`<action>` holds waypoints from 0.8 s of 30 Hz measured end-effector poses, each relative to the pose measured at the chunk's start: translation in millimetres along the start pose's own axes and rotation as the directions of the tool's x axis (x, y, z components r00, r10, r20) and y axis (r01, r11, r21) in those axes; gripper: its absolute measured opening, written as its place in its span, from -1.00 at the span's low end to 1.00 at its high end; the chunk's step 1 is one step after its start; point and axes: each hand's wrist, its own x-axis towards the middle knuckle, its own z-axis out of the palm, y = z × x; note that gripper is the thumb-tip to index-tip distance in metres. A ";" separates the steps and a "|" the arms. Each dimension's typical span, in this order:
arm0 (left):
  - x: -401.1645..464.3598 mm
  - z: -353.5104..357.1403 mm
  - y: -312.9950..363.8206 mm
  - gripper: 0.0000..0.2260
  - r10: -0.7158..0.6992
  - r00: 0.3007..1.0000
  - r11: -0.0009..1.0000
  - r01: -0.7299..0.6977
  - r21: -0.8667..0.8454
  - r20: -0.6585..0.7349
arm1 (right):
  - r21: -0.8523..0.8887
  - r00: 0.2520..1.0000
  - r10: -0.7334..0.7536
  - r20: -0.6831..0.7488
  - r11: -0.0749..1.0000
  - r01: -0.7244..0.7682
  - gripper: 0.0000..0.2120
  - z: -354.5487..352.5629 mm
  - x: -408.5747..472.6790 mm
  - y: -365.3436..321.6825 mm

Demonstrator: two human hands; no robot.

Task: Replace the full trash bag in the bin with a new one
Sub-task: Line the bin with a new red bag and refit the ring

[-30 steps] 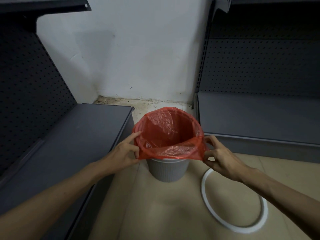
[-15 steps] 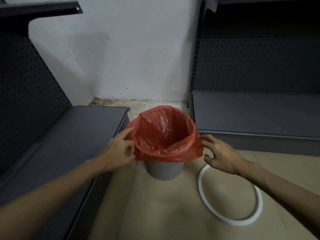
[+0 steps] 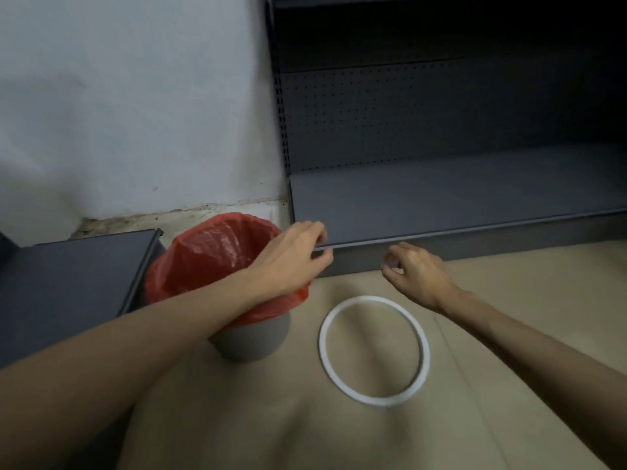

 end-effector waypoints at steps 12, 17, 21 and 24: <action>-12.8 185.0 -4.8 -0.67 -0.410 0.865 0.910 0.411 0.059 0.290 | -0.079 0.947 0.293 0.131 0.955 -0.285 -0.66 100.0 -63.3 98.1; -41.0 226.1 -34.4 -0.75 -0.538 0.775 0.840 0.527 0.130 0.333 | -0.100 0.897 0.385 0.219 0.923 -0.372 -0.65 152.0 -76.2 109.7; -50.0 245.6 -43.6 -0.79 -0.547 0.760 0.829 0.551 0.100 0.350 | -0.119 0.886 0.405 0.224 0.914 -0.388 -0.71 177.4 -76.3 116.0; -43.8 252.6 -42.2 -0.79 -0.545 0.771 0.828 0.556 0.069 0.329 | -0.124 0.913 0.350 0.210 0.936 -0.330 -0.68 183.3 -72.1 121.3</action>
